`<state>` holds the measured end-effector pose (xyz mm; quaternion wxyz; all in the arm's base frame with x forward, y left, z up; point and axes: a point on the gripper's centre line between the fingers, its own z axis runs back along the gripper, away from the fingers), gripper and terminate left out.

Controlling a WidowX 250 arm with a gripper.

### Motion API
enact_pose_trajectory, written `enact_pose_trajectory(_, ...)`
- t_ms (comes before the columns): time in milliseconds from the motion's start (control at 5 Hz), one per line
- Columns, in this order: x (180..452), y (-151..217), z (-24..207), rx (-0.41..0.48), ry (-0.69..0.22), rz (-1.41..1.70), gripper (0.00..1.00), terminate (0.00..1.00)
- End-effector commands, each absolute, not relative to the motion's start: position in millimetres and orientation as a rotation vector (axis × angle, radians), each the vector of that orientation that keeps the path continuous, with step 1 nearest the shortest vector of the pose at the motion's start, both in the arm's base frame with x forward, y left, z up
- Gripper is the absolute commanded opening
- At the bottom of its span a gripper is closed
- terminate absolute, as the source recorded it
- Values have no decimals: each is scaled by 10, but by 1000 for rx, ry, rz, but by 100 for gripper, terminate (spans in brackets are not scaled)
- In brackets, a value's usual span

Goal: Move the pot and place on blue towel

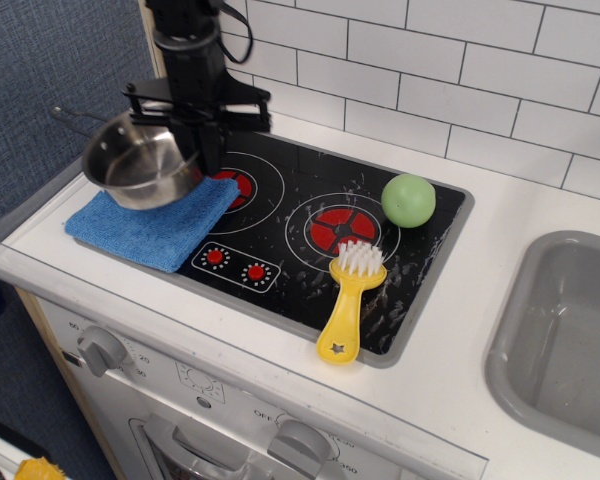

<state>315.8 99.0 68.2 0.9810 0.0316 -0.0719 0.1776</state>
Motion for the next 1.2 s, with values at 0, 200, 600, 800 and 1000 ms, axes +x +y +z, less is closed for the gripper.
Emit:
enact_pose_trajectory(0,3104,988,626,92,-126,372,0,0)
enact_pose_trajectory(200,3082,1035,554,94,-104,388,0,0)
enact_pose_trajectory(600,3086,1027,479,100,-77,388,0,0)
enact_pose_trajectory(800,3092,1017,439,90,-58,401,100,0)
enact_pose_trajectory(1000,3104,985,456,88,-56,388,100,0)
